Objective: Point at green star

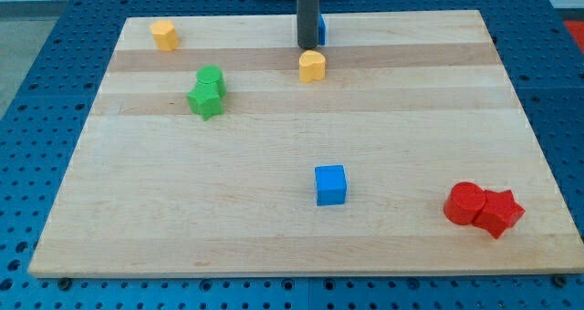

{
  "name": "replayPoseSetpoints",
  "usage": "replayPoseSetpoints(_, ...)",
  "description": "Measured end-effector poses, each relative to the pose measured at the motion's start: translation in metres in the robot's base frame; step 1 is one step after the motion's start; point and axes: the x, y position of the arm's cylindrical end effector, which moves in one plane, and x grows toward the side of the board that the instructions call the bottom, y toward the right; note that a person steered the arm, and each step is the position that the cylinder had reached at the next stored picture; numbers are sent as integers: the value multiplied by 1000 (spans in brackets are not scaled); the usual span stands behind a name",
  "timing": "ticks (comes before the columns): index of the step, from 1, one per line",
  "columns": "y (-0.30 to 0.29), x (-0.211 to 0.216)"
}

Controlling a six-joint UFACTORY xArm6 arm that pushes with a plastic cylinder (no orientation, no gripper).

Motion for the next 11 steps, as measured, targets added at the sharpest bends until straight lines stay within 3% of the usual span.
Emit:
replayPoseSetpoints(2,-13,16)
replayPoseSetpoints(4,-78,50)
replayPoseSetpoints(6,-153,49)
replayPoseSetpoints(8,-199,87)
replayPoseSetpoints(9,-203,109)
replayPoseSetpoints(11,-130,144)
